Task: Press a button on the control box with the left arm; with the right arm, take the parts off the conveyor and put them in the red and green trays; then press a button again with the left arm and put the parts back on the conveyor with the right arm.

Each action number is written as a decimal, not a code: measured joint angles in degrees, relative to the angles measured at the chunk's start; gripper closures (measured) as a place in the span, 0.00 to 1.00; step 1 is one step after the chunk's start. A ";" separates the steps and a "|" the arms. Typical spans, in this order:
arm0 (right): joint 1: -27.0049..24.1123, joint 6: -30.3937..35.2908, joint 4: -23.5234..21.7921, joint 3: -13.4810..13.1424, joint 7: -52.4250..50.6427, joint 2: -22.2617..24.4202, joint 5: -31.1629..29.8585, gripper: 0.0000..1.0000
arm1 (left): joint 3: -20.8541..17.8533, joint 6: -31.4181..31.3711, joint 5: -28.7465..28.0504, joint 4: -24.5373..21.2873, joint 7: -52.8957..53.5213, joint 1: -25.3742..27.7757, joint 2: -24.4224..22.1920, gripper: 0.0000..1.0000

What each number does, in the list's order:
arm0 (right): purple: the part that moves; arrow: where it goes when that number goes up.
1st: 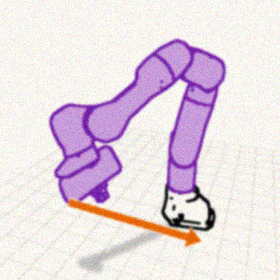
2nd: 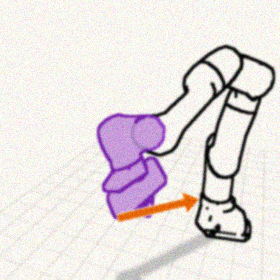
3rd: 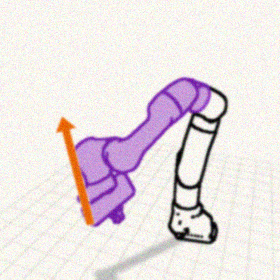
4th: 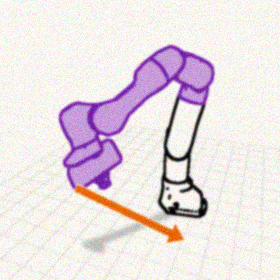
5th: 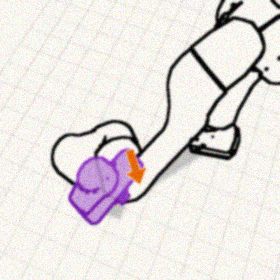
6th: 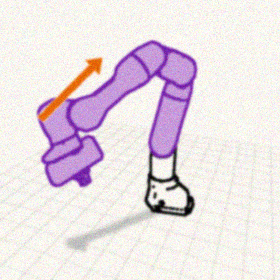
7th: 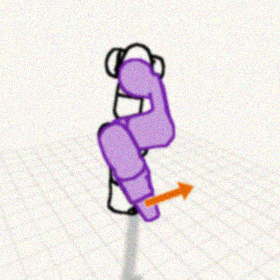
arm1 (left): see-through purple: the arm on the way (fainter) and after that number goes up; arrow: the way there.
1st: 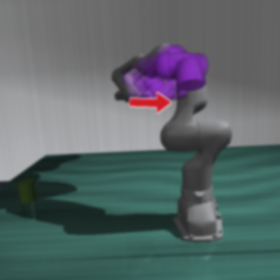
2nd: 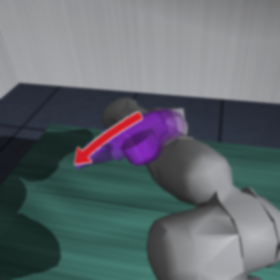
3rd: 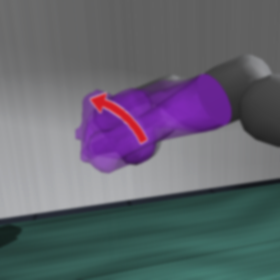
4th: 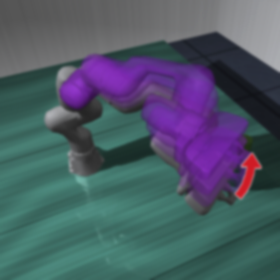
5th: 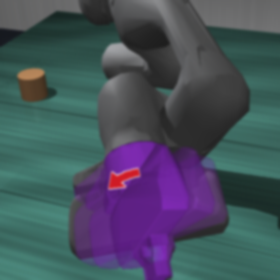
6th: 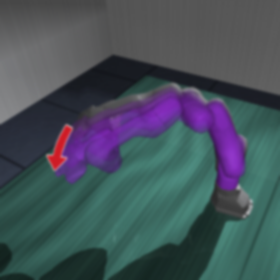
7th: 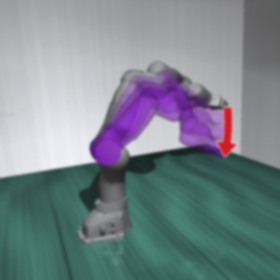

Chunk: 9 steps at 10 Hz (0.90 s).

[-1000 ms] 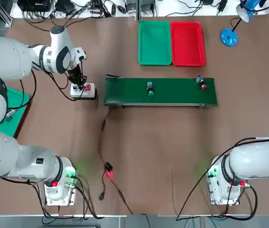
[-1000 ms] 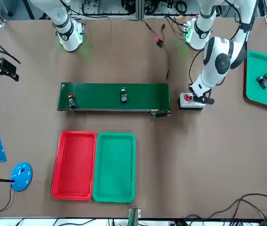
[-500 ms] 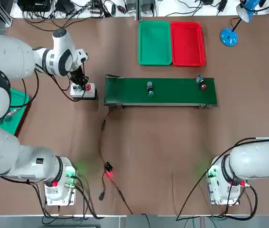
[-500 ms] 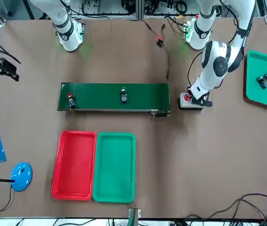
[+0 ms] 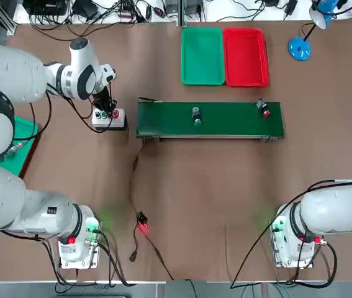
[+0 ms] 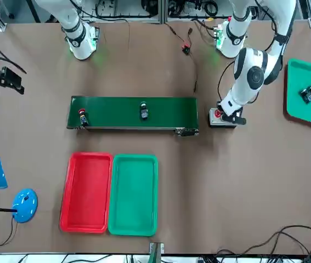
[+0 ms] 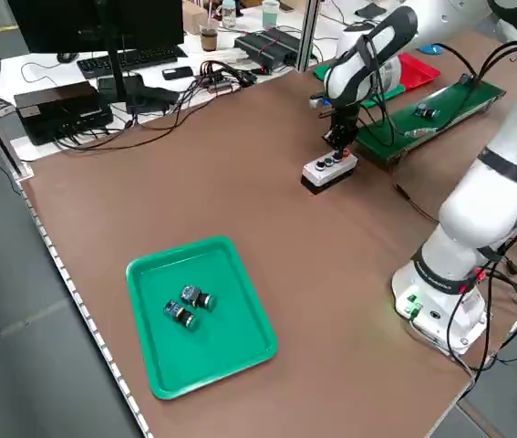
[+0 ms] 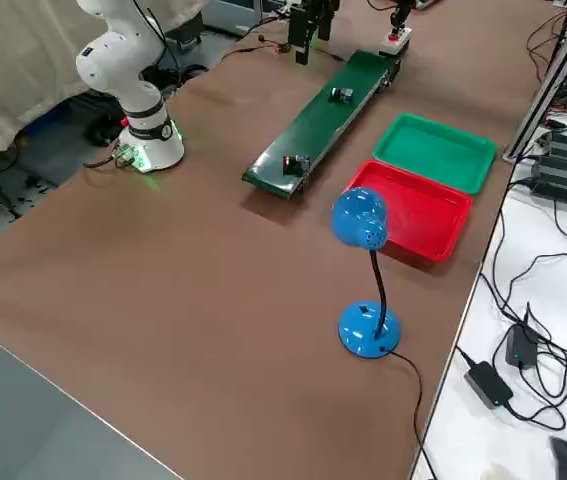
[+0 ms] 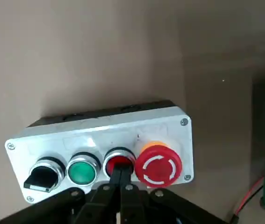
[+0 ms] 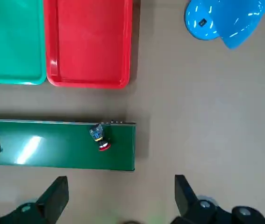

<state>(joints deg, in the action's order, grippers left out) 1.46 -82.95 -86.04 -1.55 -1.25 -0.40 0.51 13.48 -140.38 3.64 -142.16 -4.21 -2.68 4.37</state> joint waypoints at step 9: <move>1.12 0.02 -0.04 0.09 1.88 0.00 0.00 0.00 | -0.11 19.29 0.36 8.97 -0.13 2.93 -5.60 0.98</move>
<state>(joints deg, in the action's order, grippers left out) 2.57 -82.93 -86.08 -1.46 0.63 -0.40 0.52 13.37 -121.10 4.00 -133.19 -4.34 0.24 -1.23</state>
